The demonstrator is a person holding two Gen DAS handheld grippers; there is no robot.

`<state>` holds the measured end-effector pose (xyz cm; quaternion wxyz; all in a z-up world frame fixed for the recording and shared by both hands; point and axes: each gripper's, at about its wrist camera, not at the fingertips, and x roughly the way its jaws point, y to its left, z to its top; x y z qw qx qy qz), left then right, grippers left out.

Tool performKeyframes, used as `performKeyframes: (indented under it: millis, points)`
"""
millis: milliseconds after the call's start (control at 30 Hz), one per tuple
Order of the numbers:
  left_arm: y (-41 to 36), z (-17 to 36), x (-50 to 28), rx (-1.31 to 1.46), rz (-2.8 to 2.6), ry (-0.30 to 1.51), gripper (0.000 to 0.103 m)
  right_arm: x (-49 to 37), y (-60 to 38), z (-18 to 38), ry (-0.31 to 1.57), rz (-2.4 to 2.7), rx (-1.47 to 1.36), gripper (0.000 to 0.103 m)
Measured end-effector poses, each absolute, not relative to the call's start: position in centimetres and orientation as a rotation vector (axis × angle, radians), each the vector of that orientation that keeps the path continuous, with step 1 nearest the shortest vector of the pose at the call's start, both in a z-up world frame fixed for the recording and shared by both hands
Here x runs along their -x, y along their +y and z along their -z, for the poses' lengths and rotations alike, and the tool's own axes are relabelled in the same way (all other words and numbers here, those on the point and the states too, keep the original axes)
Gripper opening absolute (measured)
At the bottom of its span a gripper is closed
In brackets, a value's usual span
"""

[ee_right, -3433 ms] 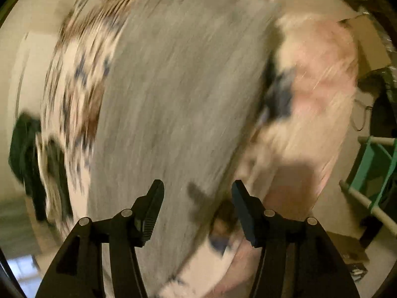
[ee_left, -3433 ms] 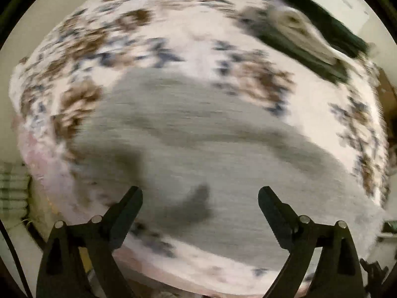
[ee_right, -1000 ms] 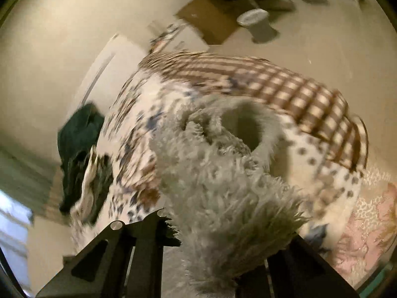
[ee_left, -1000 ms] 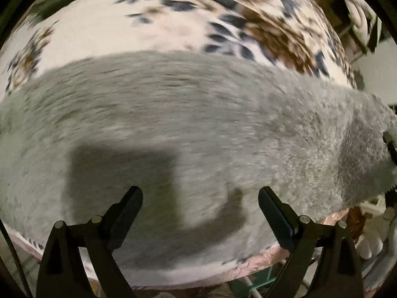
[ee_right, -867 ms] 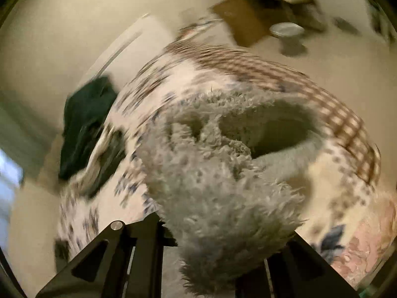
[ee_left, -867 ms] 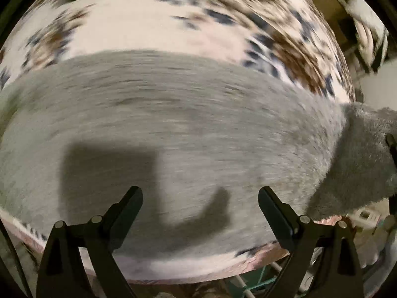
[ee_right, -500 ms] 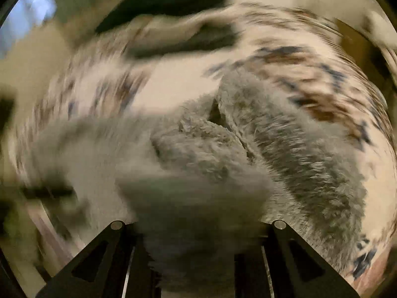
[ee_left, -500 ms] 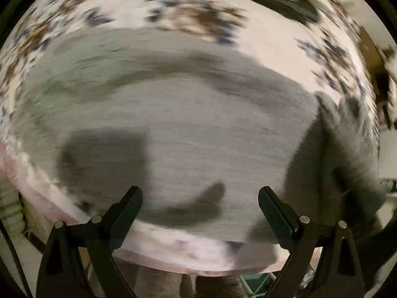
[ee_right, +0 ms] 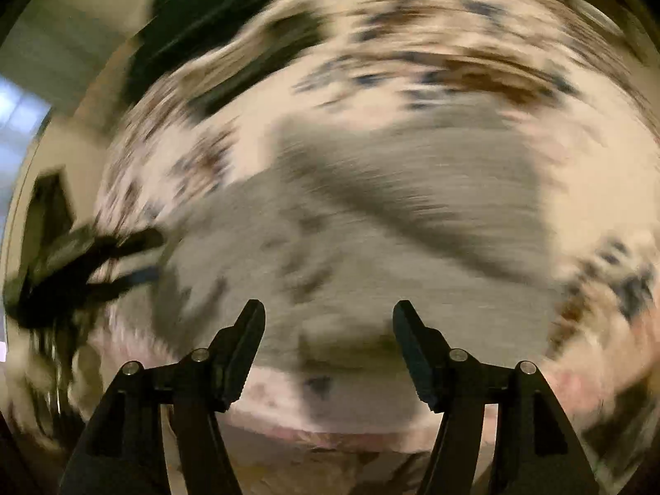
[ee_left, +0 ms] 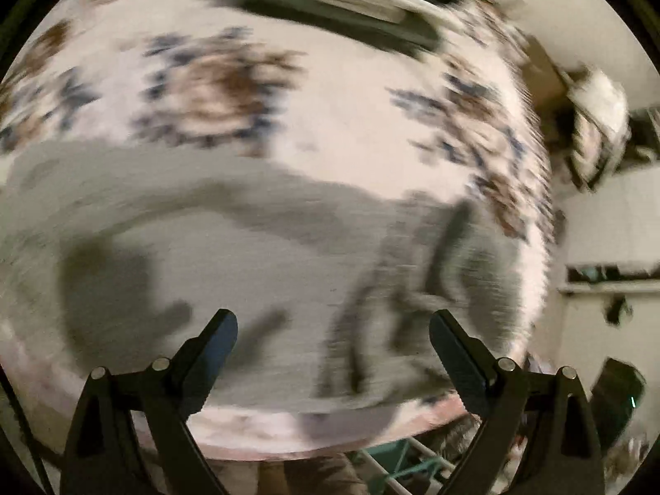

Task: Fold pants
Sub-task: 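Grasp the folded pants edge with the left tool while the right tool grasps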

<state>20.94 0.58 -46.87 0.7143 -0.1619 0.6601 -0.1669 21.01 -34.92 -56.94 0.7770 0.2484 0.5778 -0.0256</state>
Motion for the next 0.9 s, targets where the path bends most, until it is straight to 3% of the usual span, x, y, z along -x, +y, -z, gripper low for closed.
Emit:
performKeyframes:
  millis: [267,300,333,367,500,633,767,867,900]
  points:
    - [-12.6,51.6,-20.5,0.024,0.567,1.620,0.094,-19.6,-43.9,58.8,1.230,0.255,-0.734,0.067]
    - [-13.1,52.5,-20.3,0.007,0.557,1.622,0.078,-19.4,-44.0,59.0,1.232,0.256,-0.738,0.067]
    - [-13.1,53.2,-20.0,0.023,0.552,1.615,0.027,-19.5,-44.1,59.2,1.236,0.253,-0.745,0.067]
    - [-13.0,53.4,-19.9,0.033,0.549,1.622,0.010,-19.5,-44.2,59.6,1.244,0.254,-0.751,0.067]
    - [-8.9,49.7,-17.9,0.171,0.525,1.501,0.011,-19.7,-44.5,60.2,1.254,0.245,-0.772,0.067]
    - [-5.0,51.4,-14.6,0.191,0.444,1.630,0.013,-20.1,-45.4,60.1,1.262,0.228,-0.776,0.067]
    - [-3.5,53.1,-14.0,0.233,0.361,1.764,0.028,-21.7,-46.6,60.3,1.272,0.211,-0.800,0.067]
    - [-3.0,50.6,-15.5,0.285,0.335,1.701,0.031,-24.1,-47.3,60.4,1.283,0.176,-0.783,0.067]
    - [-3.3,49.3,-16.1,0.300,0.341,1.660,0.042,-25.0,-47.4,60.5,1.293,0.172,-0.768,0.067]
